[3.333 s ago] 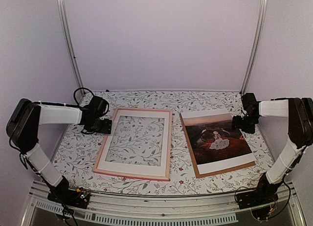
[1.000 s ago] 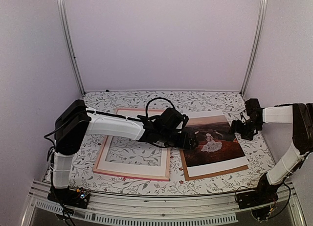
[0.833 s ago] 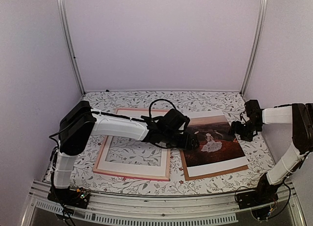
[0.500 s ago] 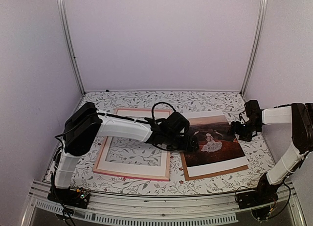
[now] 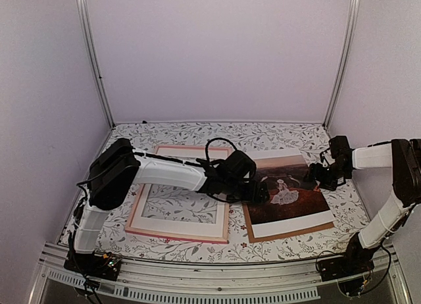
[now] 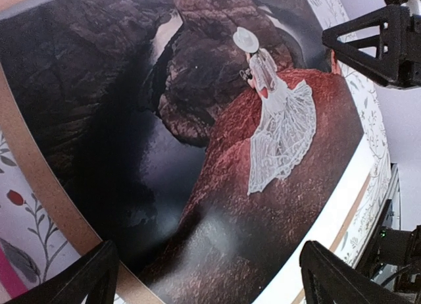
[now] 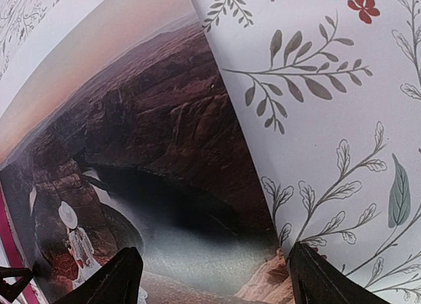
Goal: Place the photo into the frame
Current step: Pick up the photo from the backboard.
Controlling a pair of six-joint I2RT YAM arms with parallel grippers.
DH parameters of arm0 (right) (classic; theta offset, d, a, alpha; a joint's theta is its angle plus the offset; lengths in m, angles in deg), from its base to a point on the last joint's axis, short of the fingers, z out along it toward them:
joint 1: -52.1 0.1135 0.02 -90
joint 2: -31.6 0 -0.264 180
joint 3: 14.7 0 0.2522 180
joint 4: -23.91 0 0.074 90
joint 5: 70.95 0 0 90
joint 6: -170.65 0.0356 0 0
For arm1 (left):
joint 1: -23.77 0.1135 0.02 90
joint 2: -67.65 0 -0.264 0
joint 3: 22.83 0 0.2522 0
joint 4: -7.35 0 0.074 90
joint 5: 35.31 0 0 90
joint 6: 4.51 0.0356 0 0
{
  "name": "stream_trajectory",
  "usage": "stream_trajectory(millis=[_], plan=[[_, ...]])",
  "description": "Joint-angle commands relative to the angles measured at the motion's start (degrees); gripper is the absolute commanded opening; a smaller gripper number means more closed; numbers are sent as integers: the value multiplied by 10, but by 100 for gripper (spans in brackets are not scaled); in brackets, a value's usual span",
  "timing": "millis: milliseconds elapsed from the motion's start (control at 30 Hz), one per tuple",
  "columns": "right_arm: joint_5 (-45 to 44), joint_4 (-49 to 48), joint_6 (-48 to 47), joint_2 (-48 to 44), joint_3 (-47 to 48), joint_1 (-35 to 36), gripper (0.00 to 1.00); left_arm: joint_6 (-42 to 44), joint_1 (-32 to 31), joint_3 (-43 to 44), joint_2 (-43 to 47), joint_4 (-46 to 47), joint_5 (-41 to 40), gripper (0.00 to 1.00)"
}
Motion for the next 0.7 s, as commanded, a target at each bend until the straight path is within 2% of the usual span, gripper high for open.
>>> stream_trajectory(millis=[0,433,667], plan=[[16,-4,-2,7,-18,-3,81,-10,-7,6,-25,10,18,98],[60,-9,-3,-5,-23,-13,78,-18,-2,-8,-37,62,41,98],[86,-12,-8,-30,-27,-30,73,-17,-2,-17,-41,66,42,97]])
